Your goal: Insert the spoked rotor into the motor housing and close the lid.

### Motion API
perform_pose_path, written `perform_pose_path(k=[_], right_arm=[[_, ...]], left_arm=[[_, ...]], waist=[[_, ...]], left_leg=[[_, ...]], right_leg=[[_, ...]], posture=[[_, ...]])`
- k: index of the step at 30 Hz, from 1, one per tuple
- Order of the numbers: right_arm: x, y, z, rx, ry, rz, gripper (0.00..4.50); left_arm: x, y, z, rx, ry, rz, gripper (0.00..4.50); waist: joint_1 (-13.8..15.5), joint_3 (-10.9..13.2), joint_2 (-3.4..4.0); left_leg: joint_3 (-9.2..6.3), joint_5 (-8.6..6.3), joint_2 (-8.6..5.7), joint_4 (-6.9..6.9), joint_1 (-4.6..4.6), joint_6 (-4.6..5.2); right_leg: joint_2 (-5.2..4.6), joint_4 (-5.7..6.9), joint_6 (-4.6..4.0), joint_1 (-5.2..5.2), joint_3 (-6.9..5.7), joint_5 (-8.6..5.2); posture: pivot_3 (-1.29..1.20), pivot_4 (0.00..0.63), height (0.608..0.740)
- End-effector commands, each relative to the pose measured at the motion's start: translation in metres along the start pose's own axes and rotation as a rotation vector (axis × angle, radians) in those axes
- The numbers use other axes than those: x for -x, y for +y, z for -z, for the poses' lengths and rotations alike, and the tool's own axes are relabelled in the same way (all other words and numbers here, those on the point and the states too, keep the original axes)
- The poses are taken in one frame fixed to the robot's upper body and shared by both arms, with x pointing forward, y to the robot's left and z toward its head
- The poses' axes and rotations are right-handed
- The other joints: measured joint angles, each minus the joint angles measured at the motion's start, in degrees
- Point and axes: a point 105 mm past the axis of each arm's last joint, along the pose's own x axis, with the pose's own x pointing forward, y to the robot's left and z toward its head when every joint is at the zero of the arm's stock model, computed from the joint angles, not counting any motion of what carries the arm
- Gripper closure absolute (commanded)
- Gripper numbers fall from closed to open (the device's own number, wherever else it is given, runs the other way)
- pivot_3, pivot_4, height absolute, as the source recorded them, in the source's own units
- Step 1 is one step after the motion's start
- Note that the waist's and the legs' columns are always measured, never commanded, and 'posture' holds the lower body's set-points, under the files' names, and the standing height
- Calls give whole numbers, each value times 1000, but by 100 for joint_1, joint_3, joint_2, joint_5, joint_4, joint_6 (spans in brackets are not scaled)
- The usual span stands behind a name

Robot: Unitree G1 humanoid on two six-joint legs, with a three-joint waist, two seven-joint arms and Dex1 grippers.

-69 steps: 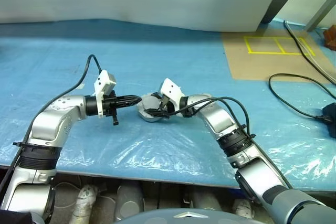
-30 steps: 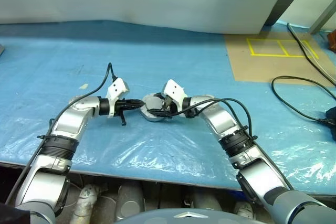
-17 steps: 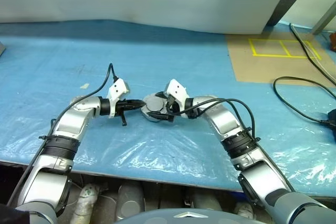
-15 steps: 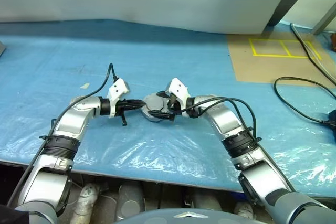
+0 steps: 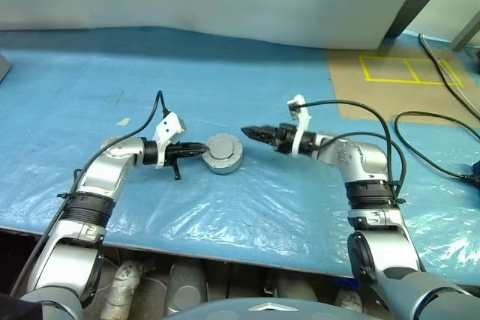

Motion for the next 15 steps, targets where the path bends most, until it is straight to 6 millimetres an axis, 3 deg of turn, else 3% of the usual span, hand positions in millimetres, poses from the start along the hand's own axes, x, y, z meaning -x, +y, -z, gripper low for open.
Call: perform_pose_path(k=[1,5,15], right_arm=[[6,8,12,-124,20,-81,24],[-1,14,33,-124,91,-94,24],[-25,15,39,-142,82,-83,24]], left_arm=[[0,-5,19,32,67,6,4500],[-1,-6,18,30,66,10,4500],[-1,-6,16,29,62,5,4500]], waist=[[22,3,5],[24,-1,20],[11,-2,21]], left_leg=[[0,0,2,0,0,0],[3,0,4,-2,1,0],[3,0,3,-8,1,0]], right_leg=[[0,0,0,-1,0,0],[0,1,0,-4,-1,0],[0,-3,6,-4,0,-5]], posture=[[0,150,740],[0,150,740],[0,150,740]])
